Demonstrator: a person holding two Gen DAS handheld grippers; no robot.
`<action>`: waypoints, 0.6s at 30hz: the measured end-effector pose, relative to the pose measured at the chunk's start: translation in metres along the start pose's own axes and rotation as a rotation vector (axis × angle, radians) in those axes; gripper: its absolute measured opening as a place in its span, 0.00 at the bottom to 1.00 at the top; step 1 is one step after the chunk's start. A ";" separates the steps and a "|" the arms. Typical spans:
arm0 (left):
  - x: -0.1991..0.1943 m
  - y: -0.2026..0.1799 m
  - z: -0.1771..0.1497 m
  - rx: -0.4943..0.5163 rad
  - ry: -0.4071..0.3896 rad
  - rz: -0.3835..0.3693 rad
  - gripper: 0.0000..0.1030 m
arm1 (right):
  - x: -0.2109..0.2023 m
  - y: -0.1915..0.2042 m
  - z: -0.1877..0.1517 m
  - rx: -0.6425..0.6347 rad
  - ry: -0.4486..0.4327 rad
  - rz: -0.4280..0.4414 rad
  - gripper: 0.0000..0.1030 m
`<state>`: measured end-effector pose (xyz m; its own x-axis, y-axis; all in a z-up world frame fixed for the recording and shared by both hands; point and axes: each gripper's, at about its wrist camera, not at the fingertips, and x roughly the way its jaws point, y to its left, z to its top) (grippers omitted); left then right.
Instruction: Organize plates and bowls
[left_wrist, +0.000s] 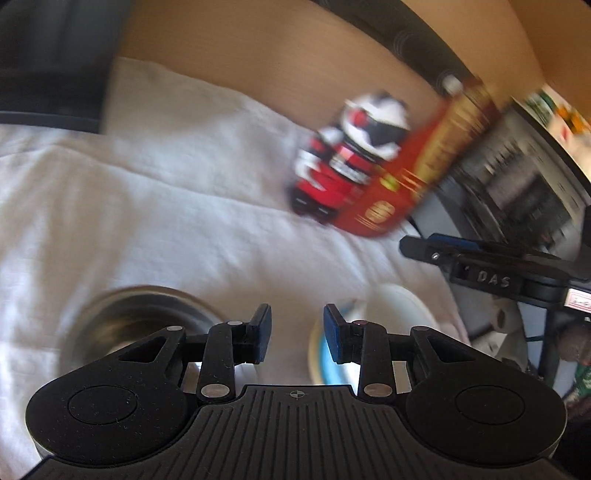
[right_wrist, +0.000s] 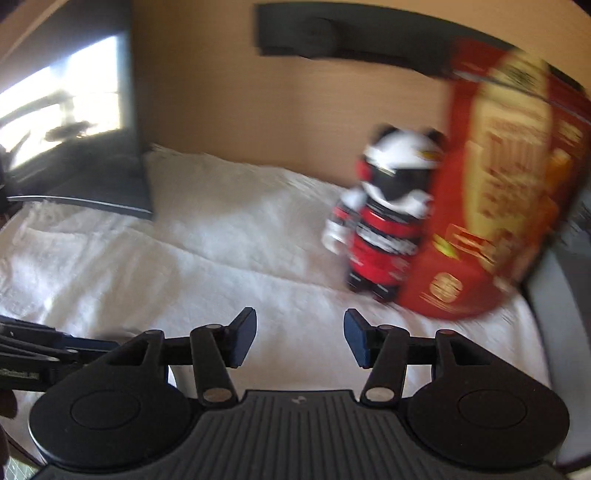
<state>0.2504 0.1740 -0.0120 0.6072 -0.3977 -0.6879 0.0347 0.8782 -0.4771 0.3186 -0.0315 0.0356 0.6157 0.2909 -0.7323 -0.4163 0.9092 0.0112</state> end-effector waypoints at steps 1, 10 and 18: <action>0.007 -0.009 -0.002 0.005 0.012 -0.010 0.34 | -0.002 -0.011 -0.006 0.008 0.015 -0.004 0.51; 0.062 -0.060 -0.012 0.030 0.114 0.151 0.34 | -0.004 -0.084 -0.075 0.099 0.138 0.063 0.50; 0.081 -0.067 -0.010 0.041 0.162 0.254 0.34 | 0.030 -0.108 -0.097 0.127 0.223 0.109 0.47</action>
<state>0.2895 0.0797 -0.0414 0.4659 -0.1987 -0.8622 -0.0681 0.9635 -0.2589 0.3170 -0.1501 -0.0533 0.4037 0.3295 -0.8535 -0.3760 0.9102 0.1736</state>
